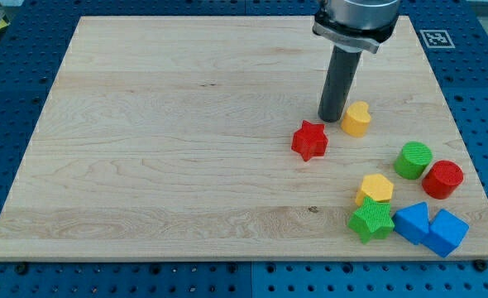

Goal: Slightly move the heart to the right side

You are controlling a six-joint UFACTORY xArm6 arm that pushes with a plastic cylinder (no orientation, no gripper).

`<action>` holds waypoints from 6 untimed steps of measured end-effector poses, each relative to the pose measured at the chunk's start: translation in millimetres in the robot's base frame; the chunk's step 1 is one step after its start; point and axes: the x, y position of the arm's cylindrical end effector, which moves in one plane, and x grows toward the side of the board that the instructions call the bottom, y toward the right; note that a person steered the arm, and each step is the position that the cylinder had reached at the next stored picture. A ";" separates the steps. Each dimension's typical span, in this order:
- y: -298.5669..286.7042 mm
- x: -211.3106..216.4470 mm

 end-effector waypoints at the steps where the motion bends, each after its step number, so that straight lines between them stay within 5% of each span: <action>1: 9.0 19.7; 6: 20.6 79.6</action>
